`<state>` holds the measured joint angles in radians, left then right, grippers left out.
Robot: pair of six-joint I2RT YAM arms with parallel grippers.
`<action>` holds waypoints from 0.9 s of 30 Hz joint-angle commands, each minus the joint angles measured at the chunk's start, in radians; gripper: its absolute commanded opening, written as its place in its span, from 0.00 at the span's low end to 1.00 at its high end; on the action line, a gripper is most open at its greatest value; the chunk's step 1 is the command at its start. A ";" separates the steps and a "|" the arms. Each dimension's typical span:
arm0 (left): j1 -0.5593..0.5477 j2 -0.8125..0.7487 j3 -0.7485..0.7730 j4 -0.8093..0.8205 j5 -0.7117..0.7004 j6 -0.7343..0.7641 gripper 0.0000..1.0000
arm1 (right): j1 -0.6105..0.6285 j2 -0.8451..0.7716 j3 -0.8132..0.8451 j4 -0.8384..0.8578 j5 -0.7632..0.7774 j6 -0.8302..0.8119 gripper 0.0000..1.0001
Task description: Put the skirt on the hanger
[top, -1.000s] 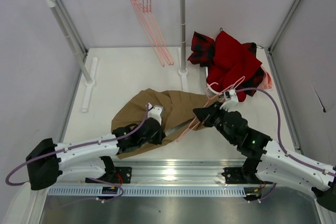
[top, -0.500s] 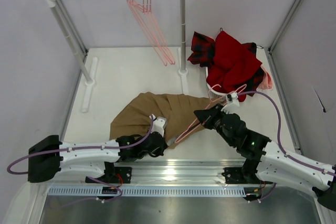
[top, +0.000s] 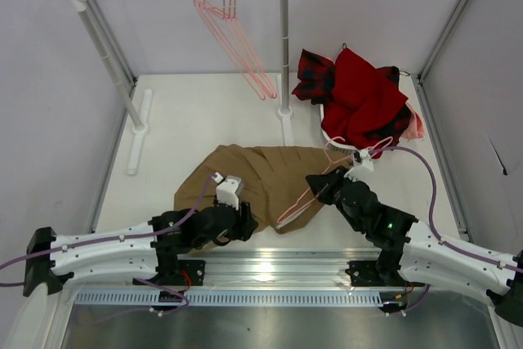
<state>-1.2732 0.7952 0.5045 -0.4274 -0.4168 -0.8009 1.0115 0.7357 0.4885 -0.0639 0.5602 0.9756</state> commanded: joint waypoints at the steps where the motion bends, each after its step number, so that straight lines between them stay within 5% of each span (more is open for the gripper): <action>1: -0.008 -0.016 0.132 -0.091 -0.050 0.046 0.60 | 0.004 -0.016 0.004 0.026 0.083 -0.015 0.00; 13: -0.070 0.133 0.212 0.165 0.119 0.204 0.30 | 0.010 -0.039 0.024 -0.097 0.187 -0.015 0.00; 27: -0.189 0.375 0.279 0.332 0.084 0.250 0.33 | 0.010 0.082 0.104 -0.102 0.214 -0.008 0.00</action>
<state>-1.4456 1.1198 0.7284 -0.1802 -0.3107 -0.5800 1.0191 0.7986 0.5209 -0.1852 0.6891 0.9680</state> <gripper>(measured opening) 0.325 0.044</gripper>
